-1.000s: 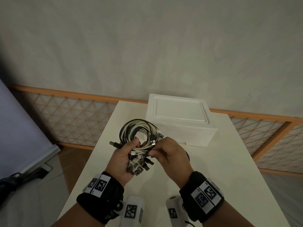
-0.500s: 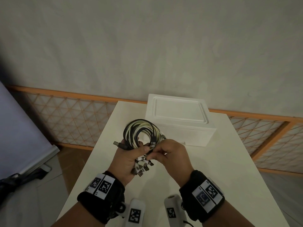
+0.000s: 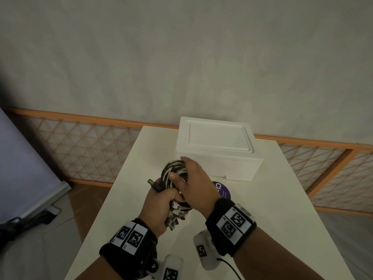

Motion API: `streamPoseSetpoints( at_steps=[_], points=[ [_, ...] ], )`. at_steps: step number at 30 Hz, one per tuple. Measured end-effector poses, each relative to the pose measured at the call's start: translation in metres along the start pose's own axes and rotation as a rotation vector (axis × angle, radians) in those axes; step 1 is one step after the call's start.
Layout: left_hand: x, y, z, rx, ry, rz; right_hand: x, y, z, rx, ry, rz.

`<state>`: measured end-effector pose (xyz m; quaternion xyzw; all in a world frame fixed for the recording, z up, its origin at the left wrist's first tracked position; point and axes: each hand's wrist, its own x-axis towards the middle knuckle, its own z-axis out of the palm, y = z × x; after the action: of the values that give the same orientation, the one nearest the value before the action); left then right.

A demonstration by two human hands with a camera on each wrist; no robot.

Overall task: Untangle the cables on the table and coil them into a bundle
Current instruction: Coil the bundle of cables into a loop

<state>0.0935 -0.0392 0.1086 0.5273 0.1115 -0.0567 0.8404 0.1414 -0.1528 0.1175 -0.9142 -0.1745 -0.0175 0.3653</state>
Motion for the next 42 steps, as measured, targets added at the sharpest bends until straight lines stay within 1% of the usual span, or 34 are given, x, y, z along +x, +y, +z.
streamPoseSetpoints(
  at_steps=[3, 5, 8, 11, 12, 14, 17, 20, 21, 22, 23, 25, 26, 27, 29, 30, 33, 34, 35, 36, 38, 42],
  points=[
    [-0.004, 0.004, -0.004, -0.001, -0.076, -0.024, 0.0, 0.005, -0.002, 0.307, 0.071, 0.137],
    [-0.004, 0.005, -0.008, -0.003, -0.124, -0.03, 0.0, 0.004, -0.004, 0.442, 0.119, 0.162],
    [-0.001, 0.004, -0.014, 0.058, -0.155, -0.041, -0.006, 0.004, 0.001, 0.527, 0.155, 0.185],
    [0.003, 0.001, -0.019, 0.094, -0.147, -0.063, -0.007, 0.012, 0.012, 0.561, 0.143, 0.244],
    [0.002, 0.0, -0.02, 0.064, -0.148, -0.076, -0.005, 0.016, 0.016, 0.567, 0.121, 0.26],
    [0.003, -0.003, -0.021, -0.012, -0.152, -0.114, 0.001, 0.022, 0.02, 0.605, 0.033, 0.296],
    [0.009, -0.009, -0.022, -0.073, -0.097, -0.164, 0.009, 0.032, 0.02, 0.703, -0.107, 0.384],
    [0.011, -0.012, -0.018, -0.049, -0.007, -0.179, 0.021, 0.056, 0.021, 0.702, -0.251, 0.544],
    [0.015, -0.014, -0.018, -0.027, 0.045, -0.192, 0.027, 0.068, 0.021, 0.764, -0.291, 0.62],
    [0.018, -0.015, -0.02, -0.013, 0.099, -0.208, 0.034, 0.081, 0.022, 0.864, -0.297, 0.704],
    [0.022, -0.017, -0.025, -0.019, 0.151, -0.241, 0.041, 0.095, 0.022, 0.982, -0.247, 0.79],
    [0.02, -0.018, -0.043, -0.024, 0.202, -0.253, 0.054, 0.125, 0.02, 1.179, -0.003, 0.942],
    [0.017, -0.016, -0.047, -0.008, 0.233, -0.24, 0.061, 0.141, 0.019, 1.219, 0.096, 0.977],
    [0.017, -0.013, -0.051, -0.002, 0.279, -0.227, 0.068, 0.154, 0.019, 1.233, 0.149, 0.99],
    [0.013, -0.006, -0.055, 0.02, 0.364, -0.203, 0.082, 0.172, 0.02, 1.251, 0.185, 1.033],
    [0.014, -0.004, -0.058, 0.002, 0.383, -0.209, 0.089, 0.178, 0.019, 1.285, 0.207, 1.051],
    [0.022, -0.003, -0.063, -0.055, 0.38, -0.286, 0.1, 0.189, 0.021, 1.413, 0.303, 1.03],
    [0.023, -0.003, -0.061, -0.081, 0.373, -0.266, 0.1, 0.19, 0.022, 1.435, 0.319, 1.035],
    [0.024, 0.0, -0.056, -0.08, 0.397, -0.254, 0.098, 0.19, 0.023, 1.439, 0.329, 1.049],
    [0.024, 0.001, -0.052, -0.076, 0.414, -0.234, 0.093, 0.19, 0.025, 1.437, 0.329, 1.061],
    [0.018, 0.0, -0.053, -0.061, 0.396, -0.195, 0.076, 0.186, 0.03, 1.453, 0.319, 1.065],
    [0.016, -0.002, -0.058, -0.069, 0.315, -0.165, 0.011, 0.168, 0.039, 1.471, 0.306, 1.039]
  ],
)
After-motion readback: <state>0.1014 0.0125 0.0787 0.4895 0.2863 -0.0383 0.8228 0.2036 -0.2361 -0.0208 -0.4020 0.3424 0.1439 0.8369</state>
